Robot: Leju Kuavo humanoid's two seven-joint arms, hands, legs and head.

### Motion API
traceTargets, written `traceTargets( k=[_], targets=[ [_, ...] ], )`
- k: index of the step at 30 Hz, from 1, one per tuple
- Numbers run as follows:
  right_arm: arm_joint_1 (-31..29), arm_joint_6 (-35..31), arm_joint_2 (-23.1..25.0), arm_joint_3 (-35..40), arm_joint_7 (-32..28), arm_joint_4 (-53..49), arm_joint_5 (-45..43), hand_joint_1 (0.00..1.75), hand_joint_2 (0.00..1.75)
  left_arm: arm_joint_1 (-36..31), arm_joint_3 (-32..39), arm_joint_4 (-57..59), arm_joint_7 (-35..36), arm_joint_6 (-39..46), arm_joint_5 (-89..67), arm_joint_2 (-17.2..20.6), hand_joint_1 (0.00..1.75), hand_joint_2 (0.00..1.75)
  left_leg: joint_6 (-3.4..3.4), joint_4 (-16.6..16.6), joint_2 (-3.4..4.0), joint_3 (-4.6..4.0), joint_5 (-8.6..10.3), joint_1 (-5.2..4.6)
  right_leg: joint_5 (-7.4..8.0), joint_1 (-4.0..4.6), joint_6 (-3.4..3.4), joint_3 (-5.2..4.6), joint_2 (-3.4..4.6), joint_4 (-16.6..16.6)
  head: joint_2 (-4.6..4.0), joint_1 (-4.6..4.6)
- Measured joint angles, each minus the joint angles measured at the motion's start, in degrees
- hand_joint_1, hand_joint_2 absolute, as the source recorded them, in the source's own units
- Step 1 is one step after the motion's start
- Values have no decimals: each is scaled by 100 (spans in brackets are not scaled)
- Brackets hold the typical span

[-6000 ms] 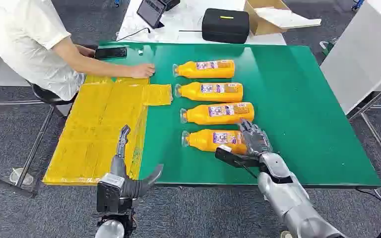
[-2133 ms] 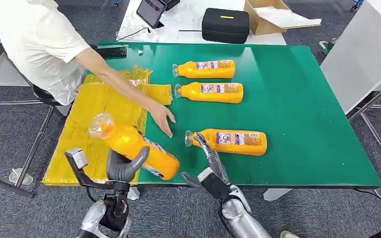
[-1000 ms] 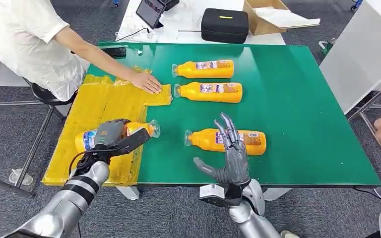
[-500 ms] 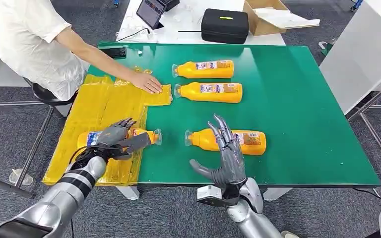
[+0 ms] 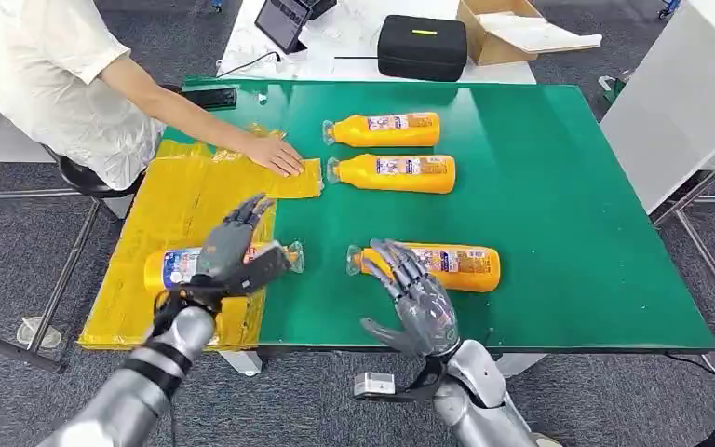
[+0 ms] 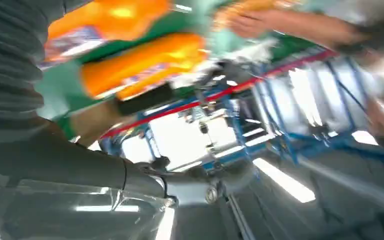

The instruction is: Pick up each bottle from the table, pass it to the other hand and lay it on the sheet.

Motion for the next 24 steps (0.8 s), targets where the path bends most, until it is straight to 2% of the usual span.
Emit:
traceTargets(
  k=[4,6,8,17,24],
  targets=[
    [53,-2,-68,-701,239,153,332,0,175,787,-500,-1081,103,376,-22,48,0,175,3,0,-7,-10,-4,-2,-2,-3,1,-3,-1,-2,0,0],
    [50,37,-114,-858,622,251,443,0,175,994,-638,-1411,111,411,-2,81,0,175,4,0,-5,-8,-7,-2,-2,-3,1,-3,0,-3,0,0],
    [9,175,-233,-884,1079,423,545,0,175,1121,-738,-1659,94,358,89,133,0,175,4,0,-6,-7,-6,-2,-2,-2,1,-3,-1,-3,0,-2],
    [-340,619,-660,-860,1840,1066,657,0,175,1495,-876,-2101,-114,323,225,221,0,175,5,0,-7,-8,-1,1,0,0,1,-2,-2,-2,0,-4],
    [-951,571,-861,-863,2009,1815,810,0,175,1643,-1000,-2283,-326,297,599,195,0,175,6,1,-5,-7,-1,-2,1,-3,2,-3,-1,-3,0,-2]
  ],
)
